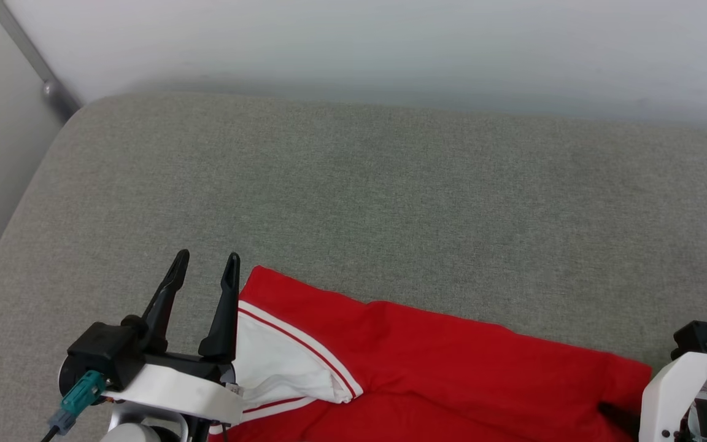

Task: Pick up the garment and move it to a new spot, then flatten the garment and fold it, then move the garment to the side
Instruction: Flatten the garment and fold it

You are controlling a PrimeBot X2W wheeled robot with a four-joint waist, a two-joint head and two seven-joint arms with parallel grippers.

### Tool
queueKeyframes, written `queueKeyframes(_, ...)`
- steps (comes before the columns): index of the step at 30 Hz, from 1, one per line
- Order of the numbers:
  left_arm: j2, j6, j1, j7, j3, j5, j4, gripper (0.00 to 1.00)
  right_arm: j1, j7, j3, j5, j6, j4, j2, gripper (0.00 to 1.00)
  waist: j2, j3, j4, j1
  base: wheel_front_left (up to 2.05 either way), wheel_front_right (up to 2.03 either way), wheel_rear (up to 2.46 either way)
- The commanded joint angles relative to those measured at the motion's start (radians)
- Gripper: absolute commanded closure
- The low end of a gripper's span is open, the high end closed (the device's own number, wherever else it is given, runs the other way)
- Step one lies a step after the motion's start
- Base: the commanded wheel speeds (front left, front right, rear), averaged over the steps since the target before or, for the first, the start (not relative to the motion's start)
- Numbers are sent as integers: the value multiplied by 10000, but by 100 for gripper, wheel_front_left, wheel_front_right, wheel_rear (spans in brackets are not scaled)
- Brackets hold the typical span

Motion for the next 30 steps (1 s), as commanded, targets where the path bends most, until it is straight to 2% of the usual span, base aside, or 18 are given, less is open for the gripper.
queueKeyframes(1,32,-37,25,-37,35,30,25,0,87,129,281,206,-1,489,270,75,0,11,6,-2,0,0,0)
queueKeyframes(2,53,-24,75,-39,55,50,54,0,72,114,360,270,-1,581,277,100,0,-28,-24,-2,0,0,0)
queueKeyframes(8,108,113,370,-39,134,33,171,0,-290,-289,510,563,-4,422,-232,100,0,-393,-302,-2,0,0,0)
queueKeyframes(13,166,297,583,35,173,38,153,0,-621,-429,231,563,-6,353,-742,100,0,-660,-579,-2,0,0,0)
queueKeyframes(17,179,379,731,35,210,-16,43,0,-835,-262,-391,343,-6,535,-1089,100,0,-824,-818,-2,0,0,0)
queueKeyframes(22,220,492,855,70,184,47,3,0,-771,132,-1888,-163,-6,322,-1489,100,0,-902,-1049,-2,0,0,0)
queueKeyframes(26,179,527,863,72,127,82,51,0,-719,582,-2726,-423,-6,-45,-1542,100,0,-942,-1147,-2,0,0,0)
queueKeyframes(29,163,548,862,85,93,76,109,0,-810,1049,-2877,-399,-4,-282,-1176,100,0,-979,-1206,-2,0,0,0)
queueKeyframes(30,147,548,854,83,83,66,130,0,-937,1227,-2890,-146,-4,-346,-849,100,0,-992,-1219,-2,0,0,0)
